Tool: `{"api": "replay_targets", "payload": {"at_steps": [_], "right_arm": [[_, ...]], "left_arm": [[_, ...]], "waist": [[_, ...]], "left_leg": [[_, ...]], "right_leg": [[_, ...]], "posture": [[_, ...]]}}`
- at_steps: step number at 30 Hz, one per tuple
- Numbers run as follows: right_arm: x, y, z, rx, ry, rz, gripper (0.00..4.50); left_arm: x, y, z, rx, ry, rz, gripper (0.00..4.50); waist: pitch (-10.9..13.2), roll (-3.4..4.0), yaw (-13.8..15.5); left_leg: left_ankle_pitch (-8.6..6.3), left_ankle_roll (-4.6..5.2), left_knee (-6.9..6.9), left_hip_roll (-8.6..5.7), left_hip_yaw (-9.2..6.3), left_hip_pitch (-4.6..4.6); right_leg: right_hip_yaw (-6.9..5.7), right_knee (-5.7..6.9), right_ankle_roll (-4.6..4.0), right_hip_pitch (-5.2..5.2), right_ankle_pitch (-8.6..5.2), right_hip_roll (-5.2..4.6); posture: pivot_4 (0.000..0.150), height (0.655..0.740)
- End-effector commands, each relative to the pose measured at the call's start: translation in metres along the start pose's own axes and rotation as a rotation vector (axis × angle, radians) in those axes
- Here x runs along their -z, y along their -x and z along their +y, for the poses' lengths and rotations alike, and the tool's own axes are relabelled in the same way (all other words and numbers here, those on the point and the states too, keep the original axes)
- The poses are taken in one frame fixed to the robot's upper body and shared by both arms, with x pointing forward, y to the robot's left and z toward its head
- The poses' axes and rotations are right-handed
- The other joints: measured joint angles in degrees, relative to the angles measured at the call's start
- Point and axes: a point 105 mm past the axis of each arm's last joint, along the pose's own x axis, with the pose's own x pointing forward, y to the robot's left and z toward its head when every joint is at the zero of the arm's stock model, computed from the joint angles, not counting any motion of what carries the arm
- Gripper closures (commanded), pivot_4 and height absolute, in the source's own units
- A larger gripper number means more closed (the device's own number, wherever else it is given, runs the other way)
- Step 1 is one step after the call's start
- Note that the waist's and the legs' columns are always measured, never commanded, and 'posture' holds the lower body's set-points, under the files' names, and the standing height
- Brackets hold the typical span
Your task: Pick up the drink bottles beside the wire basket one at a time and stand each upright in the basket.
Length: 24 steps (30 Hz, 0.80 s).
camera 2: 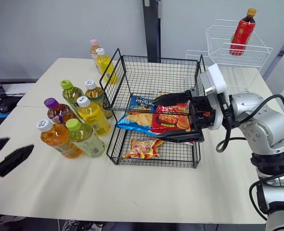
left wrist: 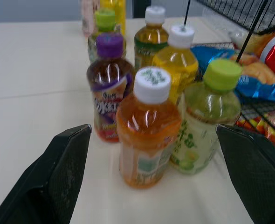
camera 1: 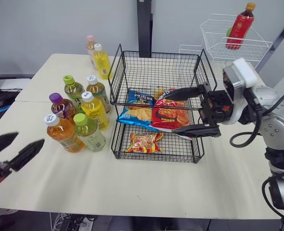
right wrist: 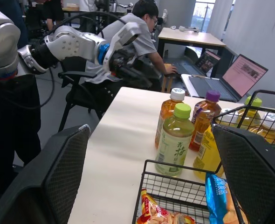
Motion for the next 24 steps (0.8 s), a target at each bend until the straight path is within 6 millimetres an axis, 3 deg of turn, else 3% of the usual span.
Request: {"api": "replay_targets", "payload": {"at_steps": [1, 7, 20, 24], "right_arm": [[-0.012, 0.001, 0.002, -0.008, 0.064, -0.007, 0.00], [-0.015, 0.001, 0.003, 0.004, 0.064, -0.003, 0.00], [-0.016, 0.002, 0.000, 0.038, 0.053, 0.009, 0.00], [-0.016, 0.002, -0.001, 0.044, 0.054, 0.009, 0.00]], "left_arm": [[-0.012, -0.013, -0.007, -0.046, -0.033, -0.066, 0.04], [-0.002, -0.040, -0.008, -0.091, -0.036, -0.037, 0.04], [0.023, -0.061, -0.004, -0.109, -0.046, -0.012, 0.04], [0.022, -0.065, -0.007, -0.085, -0.040, -0.027, 0.91]], "waist": [[0.00, 0.01, -0.08], [0.00, 0.01, -0.15], [0.01, 0.01, -0.17], [0.01, 0.01, -0.15]], "left_leg": [[0.00, 0.00, 0.00, -0.01, 0.00, 0.01], [0.00, 0.00, -0.02, -0.01, -0.01, 0.01], [0.00, 0.00, -0.03, -0.01, 0.01, 0.00], [0.00, 0.00, -0.04, -0.01, 0.00, 0.00]], "right_leg": [[0.00, -0.01, 0.00, 0.02, 0.00, 0.00], [0.00, -0.02, 0.00, 0.02, 0.00, 0.04], [0.02, -0.07, -0.01, 0.02, 0.00, 0.06], [0.01, -0.07, -0.01, 0.02, 0.00, 0.06]], "posture": [[0.150, 0.7400], [0.150, 0.7400], [0.150, 0.7400], [0.150, 0.7400]]}}
